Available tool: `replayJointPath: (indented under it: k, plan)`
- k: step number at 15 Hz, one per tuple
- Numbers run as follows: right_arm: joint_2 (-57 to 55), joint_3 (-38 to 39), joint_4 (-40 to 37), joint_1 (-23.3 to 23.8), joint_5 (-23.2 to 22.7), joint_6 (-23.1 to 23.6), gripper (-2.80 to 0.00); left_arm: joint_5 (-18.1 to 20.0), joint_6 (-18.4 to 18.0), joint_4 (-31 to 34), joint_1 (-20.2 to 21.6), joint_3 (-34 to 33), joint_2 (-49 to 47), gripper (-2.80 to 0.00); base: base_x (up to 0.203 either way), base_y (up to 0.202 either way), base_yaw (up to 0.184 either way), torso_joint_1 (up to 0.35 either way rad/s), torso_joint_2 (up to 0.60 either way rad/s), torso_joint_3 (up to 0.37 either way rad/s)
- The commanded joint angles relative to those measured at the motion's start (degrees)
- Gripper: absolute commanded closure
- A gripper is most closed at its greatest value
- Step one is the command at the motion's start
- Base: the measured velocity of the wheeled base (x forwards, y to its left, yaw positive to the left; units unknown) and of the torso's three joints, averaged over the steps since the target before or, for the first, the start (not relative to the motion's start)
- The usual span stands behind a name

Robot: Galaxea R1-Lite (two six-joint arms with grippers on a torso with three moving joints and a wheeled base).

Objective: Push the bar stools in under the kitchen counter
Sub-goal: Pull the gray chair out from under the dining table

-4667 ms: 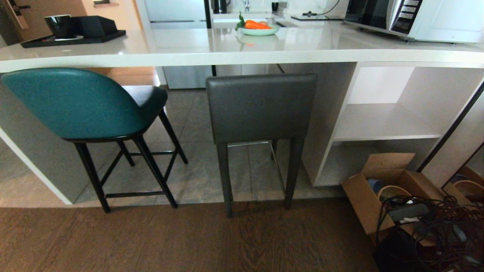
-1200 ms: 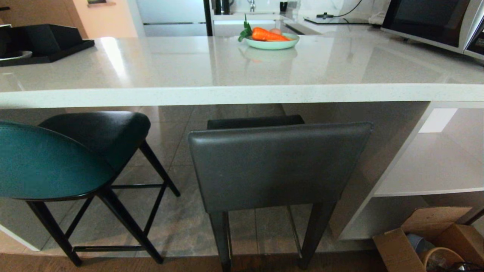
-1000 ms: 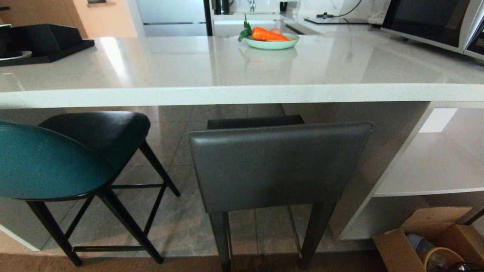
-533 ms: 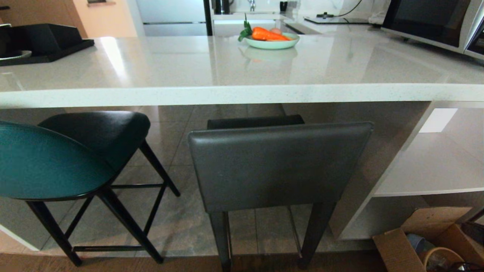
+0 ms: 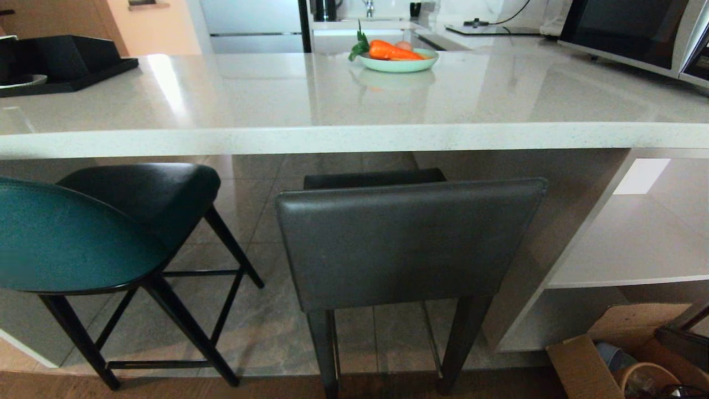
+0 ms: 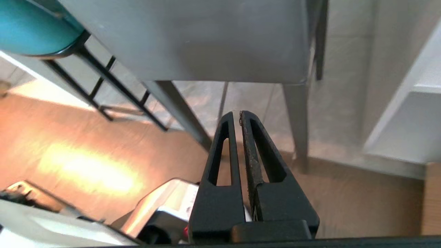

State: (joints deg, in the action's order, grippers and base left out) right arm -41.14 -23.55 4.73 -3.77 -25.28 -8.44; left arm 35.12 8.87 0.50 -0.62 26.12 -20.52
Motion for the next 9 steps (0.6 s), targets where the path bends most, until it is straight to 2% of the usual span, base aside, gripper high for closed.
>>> replayJointPath:
  k: [1,4,6,9]
  plan:
    - [-4.01,-0.63,0.11,-0.01,-0.69,-0.12,0.00,2.72,0.84,-0.56,-0.33,1.66,-10.24,0.00,0.000,0.000,0.000,0.000,0.00,0.000]
    - [-8.21,0.19,2.58,0.13,-1.31,-0.32,0.00,8.52,1.94,-4.80,-1.63,1.62,-18.83,0.00,0.000,0.000,0.000,0.000,0.00,0.000]
    - [-13.02,1.04,8.09,1.03,-1.54,-1.13,0.00,9.50,1.91,-8.79,-1.78,0.88,-24.36,0.00,0.000,0.000,0.000,0.000,0.00,0.000]
    - [-20.77,1.46,14.35,6.06,-4.98,-1.16,0.00,10.00,1.86,-21.03,-1.87,-5.66,-29.56,0.00,0.000,0.000,0.000,0.000,0.00,0.000]
